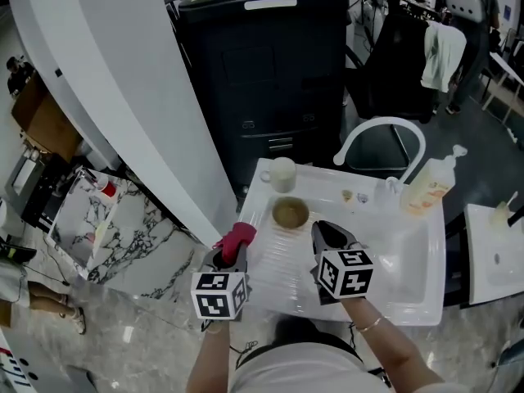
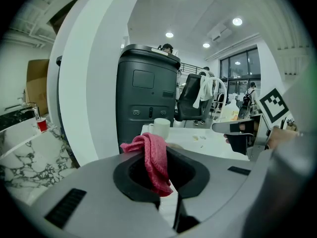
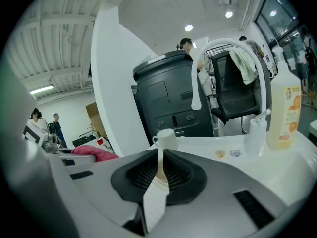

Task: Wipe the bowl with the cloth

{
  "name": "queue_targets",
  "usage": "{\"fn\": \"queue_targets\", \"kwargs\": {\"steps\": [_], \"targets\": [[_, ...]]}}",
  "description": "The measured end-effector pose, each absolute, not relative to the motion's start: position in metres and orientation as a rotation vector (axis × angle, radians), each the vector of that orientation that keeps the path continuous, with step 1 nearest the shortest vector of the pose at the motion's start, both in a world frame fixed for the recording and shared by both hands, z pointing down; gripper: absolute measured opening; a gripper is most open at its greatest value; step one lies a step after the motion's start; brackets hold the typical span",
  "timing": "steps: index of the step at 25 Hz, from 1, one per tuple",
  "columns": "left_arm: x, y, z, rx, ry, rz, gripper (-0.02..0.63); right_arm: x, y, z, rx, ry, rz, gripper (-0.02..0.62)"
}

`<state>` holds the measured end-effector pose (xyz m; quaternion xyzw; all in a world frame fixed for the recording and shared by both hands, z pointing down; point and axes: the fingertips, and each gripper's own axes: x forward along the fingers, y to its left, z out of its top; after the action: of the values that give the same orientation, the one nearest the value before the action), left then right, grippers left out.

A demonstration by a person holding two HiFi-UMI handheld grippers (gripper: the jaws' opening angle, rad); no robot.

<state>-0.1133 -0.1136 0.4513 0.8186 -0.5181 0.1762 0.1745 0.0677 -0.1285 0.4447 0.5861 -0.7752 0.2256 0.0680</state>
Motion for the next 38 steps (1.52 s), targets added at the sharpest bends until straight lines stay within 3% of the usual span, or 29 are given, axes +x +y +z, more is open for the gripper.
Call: {"fn": "queue_targets", "kwargs": {"steps": [5,38], "targets": [[-0.116,-0.108,0.447,2.336,-1.488,0.468,0.044,0.072,-0.113,0.436,1.803,-2.332,0.61,0.006],[-0.129,-0.082,0.43,2.343,-1.58,0.338,0.046,0.065,-0.079,0.424,1.757,-2.38,0.466,0.004]]}}
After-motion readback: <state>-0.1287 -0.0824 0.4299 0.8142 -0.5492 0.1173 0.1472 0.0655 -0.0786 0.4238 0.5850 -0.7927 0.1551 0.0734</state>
